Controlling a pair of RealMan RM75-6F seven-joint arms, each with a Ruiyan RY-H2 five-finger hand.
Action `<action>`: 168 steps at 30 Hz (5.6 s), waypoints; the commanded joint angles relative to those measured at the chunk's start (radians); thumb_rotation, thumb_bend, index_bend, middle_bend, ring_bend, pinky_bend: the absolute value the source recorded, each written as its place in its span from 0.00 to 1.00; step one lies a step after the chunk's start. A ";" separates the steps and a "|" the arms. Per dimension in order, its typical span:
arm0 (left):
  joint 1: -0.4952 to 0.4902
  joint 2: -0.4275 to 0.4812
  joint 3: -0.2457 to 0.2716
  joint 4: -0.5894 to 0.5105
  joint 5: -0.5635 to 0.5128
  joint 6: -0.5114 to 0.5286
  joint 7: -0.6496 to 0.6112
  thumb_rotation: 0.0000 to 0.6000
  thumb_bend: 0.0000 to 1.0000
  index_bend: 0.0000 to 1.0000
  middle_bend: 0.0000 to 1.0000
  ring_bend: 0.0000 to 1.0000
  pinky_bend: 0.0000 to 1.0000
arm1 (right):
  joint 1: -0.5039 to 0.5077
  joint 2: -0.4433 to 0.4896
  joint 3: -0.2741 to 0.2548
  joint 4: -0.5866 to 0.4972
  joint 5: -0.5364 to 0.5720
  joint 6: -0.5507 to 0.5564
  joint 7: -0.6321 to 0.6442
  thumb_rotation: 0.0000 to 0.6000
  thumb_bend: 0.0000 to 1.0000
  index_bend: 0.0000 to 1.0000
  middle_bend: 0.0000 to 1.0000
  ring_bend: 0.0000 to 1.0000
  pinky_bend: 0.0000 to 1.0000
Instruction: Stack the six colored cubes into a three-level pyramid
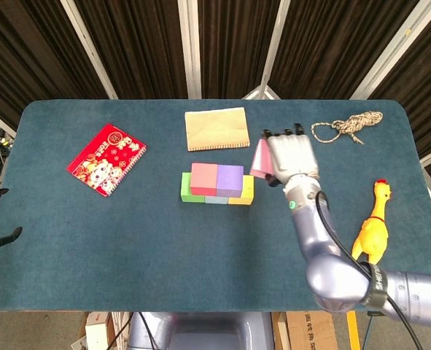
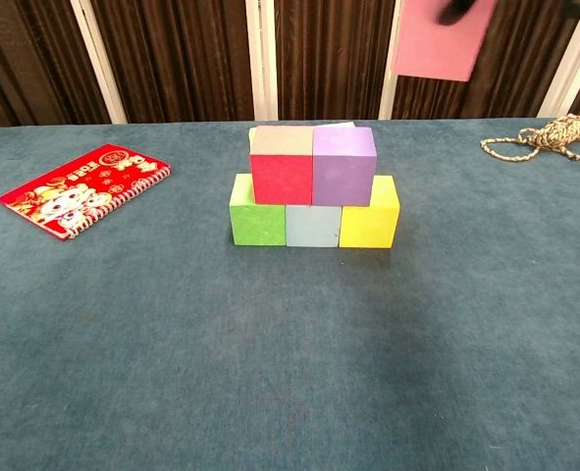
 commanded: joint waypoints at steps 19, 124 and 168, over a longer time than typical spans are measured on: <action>0.005 -0.025 -0.012 0.019 0.000 0.036 0.021 1.00 0.22 0.22 0.07 0.00 0.04 | 0.171 -0.051 -0.154 0.292 0.049 -0.397 -0.047 1.00 0.34 0.19 0.40 0.18 0.00; -0.002 -0.047 -0.014 0.051 0.002 0.019 0.017 1.00 0.23 0.22 0.07 0.00 0.04 | 0.466 -0.217 -0.503 0.445 0.033 -0.447 0.246 1.00 0.34 0.19 0.41 0.18 0.00; -0.002 -0.051 -0.016 0.060 0.000 0.021 0.019 1.00 0.23 0.22 0.07 0.00 0.04 | 0.461 -0.230 -0.492 0.446 0.046 -0.422 0.227 1.00 0.34 0.19 0.33 0.08 0.00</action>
